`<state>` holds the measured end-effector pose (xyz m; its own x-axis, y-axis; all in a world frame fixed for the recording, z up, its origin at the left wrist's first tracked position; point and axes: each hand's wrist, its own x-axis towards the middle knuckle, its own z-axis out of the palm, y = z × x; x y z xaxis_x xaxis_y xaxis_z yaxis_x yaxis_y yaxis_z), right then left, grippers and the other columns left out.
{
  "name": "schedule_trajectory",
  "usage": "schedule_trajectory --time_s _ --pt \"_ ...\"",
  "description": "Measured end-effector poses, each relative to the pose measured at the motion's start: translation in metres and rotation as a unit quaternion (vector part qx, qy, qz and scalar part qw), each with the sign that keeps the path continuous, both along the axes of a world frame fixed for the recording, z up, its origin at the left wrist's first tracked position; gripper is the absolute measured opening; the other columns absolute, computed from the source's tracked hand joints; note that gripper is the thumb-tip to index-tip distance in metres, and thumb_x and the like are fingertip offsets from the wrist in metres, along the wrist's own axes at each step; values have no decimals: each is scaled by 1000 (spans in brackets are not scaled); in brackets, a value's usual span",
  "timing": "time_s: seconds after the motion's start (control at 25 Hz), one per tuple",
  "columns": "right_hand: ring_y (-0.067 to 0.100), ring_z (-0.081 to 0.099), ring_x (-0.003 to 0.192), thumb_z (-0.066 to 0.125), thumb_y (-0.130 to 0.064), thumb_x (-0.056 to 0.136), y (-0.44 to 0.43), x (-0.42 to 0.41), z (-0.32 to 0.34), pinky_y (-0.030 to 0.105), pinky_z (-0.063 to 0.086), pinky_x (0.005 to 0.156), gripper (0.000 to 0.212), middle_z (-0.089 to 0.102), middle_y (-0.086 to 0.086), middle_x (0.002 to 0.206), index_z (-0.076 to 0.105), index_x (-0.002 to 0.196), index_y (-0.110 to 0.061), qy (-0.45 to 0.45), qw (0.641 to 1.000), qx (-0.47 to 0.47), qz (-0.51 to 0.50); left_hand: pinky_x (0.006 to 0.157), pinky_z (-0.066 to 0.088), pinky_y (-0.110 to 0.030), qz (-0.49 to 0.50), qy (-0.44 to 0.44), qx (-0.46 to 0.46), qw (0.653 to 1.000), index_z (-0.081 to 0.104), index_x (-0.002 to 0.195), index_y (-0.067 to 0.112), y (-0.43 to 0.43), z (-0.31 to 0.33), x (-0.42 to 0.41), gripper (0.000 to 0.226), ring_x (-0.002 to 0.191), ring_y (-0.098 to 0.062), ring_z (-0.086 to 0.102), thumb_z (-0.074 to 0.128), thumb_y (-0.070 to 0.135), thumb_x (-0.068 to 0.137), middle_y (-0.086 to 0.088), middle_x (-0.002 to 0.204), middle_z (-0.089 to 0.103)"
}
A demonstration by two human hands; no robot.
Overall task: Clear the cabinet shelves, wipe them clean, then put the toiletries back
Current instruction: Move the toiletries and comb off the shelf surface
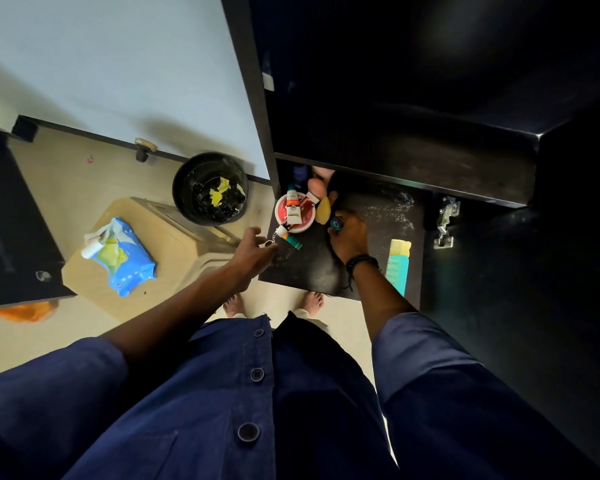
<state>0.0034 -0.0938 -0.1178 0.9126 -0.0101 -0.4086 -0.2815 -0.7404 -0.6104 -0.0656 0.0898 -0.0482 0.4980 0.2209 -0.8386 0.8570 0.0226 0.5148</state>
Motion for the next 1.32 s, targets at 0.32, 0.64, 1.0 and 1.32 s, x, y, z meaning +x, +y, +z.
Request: schedule_trajectory --time_s 0.32,0.64,1.0,1.32 --pt "32 56 113 59 -6 83 -22 -29 6 41 46 100 37 59 17 121 58 120 -6 -42 994 -4 -99 94 49 -35 -37 3 -8 999 29 140 11 5 -3 -14 56 115 -23 50 58 9 92 -14 139 44" --pt "41 51 112 63 -27 86 -84 -97 13 47 49 89 58 40 23 126 36 129 1 113 949 -214 -200 96 48 -39 -113 -9 -9 994 34 136 11 -9 1 -25 51 106 -24 52 58 9 90 -9 115 49" --pt "35 57 108 70 -26 83 -102 -95 7 38 49 84 55 46 19 124 40 125 -4 186 943 -123 -245 91 48 -36 -126 -10 19 992 40 131 8 -3 -1 -41 45 103 -21 52 58 7 90 -7 112 50" --pt "7 47 36 62 -12 90 -41 -80 4 19 42 38 23 54 9 67 51 71 -15 217 896 198 -334 89 48 -32 -116 1 13 993 41 131 7 5 -9 -51 44 110 -23 52 58 7 90 -15 130 50"
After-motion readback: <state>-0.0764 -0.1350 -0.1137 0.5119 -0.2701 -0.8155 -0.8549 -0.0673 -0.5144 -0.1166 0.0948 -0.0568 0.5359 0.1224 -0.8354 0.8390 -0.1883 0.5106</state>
